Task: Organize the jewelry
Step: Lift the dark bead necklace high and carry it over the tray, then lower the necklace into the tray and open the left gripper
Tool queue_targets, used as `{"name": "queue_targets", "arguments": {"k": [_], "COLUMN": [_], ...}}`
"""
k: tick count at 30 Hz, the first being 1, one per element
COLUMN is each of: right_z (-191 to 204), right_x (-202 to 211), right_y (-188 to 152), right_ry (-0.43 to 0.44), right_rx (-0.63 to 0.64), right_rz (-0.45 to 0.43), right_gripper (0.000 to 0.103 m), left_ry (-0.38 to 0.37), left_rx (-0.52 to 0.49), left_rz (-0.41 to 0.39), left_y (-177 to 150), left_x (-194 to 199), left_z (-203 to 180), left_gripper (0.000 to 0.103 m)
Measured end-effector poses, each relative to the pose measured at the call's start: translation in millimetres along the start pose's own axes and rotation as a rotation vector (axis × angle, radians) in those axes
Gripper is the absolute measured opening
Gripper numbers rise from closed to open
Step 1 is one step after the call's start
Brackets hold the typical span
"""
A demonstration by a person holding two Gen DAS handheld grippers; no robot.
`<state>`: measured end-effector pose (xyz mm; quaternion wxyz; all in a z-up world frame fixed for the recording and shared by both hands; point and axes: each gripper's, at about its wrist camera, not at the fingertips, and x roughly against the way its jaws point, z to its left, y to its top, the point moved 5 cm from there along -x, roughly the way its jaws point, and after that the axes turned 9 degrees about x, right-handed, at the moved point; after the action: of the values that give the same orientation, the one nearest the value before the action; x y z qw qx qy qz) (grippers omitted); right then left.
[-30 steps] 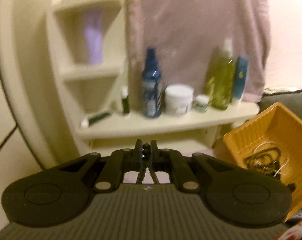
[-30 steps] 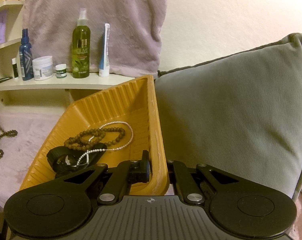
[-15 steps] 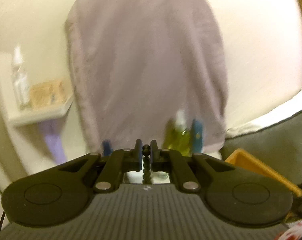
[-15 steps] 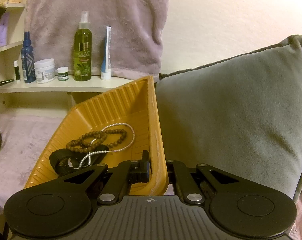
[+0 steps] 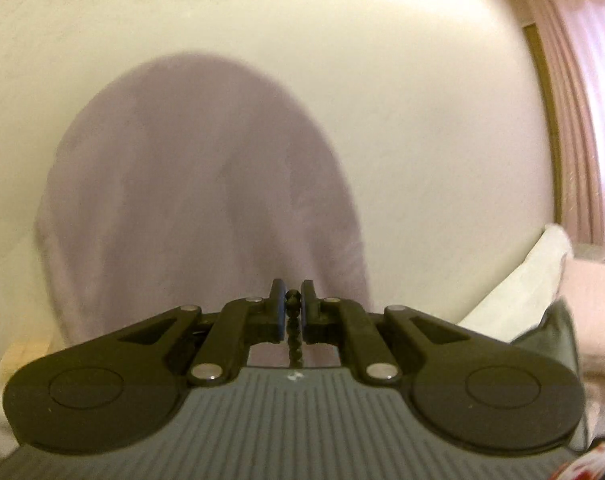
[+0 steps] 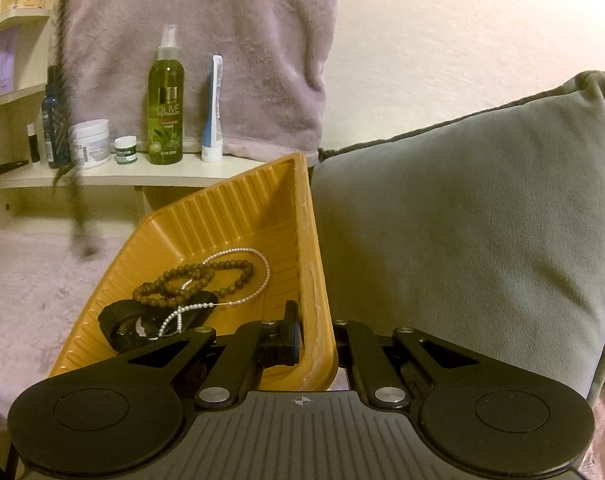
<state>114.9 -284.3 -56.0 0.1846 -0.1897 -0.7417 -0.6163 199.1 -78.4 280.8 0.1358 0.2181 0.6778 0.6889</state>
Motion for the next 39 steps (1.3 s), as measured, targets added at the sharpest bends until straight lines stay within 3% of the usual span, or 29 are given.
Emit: {"name": "queue_targets", "arguments": {"k": [6,16,25,32,35,39], "right_z": [-2,-4,-4,-4,-4,-4], "right_x": [-2,-1,-2,-3,-3,-3], "right_y": [-1,-2,-2,-2,-2,-2], "right_ry": [0.001,0.009,0.011,0.011,0.011,0.011], "right_rx": [-0.01,-0.017,-0.018,-0.019,-0.019,-0.02], "right_rz": [-0.003,-0.002,0.0,0.001,0.003,0.004], "right_gripper": [0.004,0.005,0.004,0.004,0.004,0.004], "left_ry": [-0.092,-0.169,-0.182,-0.17,-0.155,-0.122], "left_rx": [0.011,0.022,0.035,0.059,0.08,0.099], "left_rz": [0.019,0.336,0.551,0.625,0.643,0.645], "left_y": [-1,-133,-224,-258,-268,-273], "left_x": [-22,-85,-97,-96,-95,-82], "left_z": [-34,-73,-71,-64,-60,-47], "left_gripper": [0.006,0.006,0.006,0.008,0.024,0.026]}}
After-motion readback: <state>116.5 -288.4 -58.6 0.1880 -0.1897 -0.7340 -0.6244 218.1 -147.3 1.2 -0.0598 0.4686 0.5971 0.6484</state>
